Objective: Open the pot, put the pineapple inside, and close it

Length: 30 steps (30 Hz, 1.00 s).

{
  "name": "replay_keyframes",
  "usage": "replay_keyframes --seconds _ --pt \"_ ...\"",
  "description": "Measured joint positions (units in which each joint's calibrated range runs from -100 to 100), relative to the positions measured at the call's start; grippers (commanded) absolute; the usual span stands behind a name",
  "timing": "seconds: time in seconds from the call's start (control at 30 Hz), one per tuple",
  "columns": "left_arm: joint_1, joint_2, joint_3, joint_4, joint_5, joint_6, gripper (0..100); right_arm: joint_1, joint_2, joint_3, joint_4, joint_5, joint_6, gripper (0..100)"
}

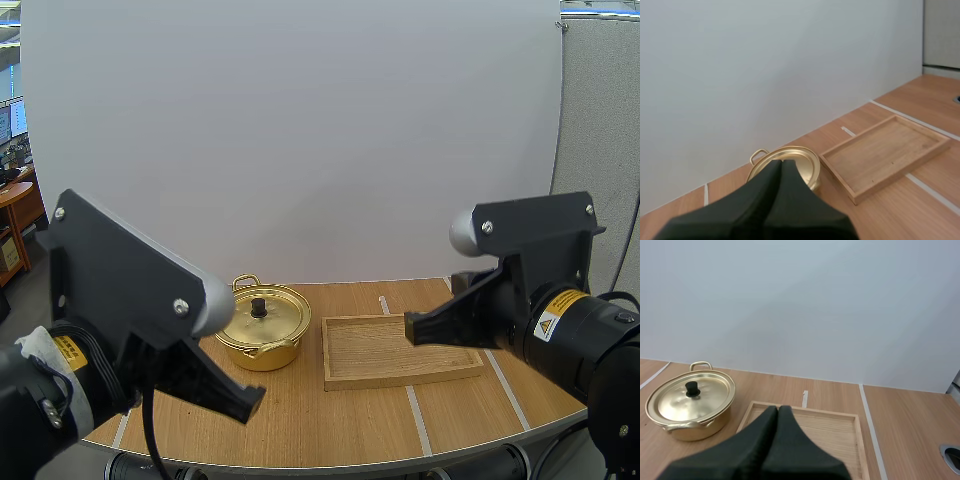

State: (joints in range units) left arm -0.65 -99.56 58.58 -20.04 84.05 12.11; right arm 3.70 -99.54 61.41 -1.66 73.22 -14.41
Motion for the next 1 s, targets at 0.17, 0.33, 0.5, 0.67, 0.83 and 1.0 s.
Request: replay_keyframes --seconds 0.17,0.33,0.5,0.67,0.83,1.0 --pt "0.66 -0.1 1.1 4.2 -7.5 -6.8 0 -1.5 0.0 0.0 0.3 -5.2 0.0 0" --pt "0.72 -0.2 1.2 11.7 -17.5 -16.2 0 -2.1 0.0 0.0 1.0 -9.8 0.0 0" --pt "0.72 -0.2 3.4 17.8 -28.0 -22.0 0 -2.2 0.0 1.7 1.0 -19.4 0.0 0" --pt "0.72 -0.2 16.3 20.5 -49.8 -25.2 0 -2.2 -0.1 11.9 0.9 -31.6 0.0 0" --pt "0.72 -0.2 25.9 20.8 -62.0 -25.2 0 -2.2 0.0 21.2 0.9 -41.8 -0.1 0" --pt "0.72 -0.2 34.3 20.8 -72.4 -25.4 0 -2.2 0.0 28.8 0.9 -53.5 -0.1 0"
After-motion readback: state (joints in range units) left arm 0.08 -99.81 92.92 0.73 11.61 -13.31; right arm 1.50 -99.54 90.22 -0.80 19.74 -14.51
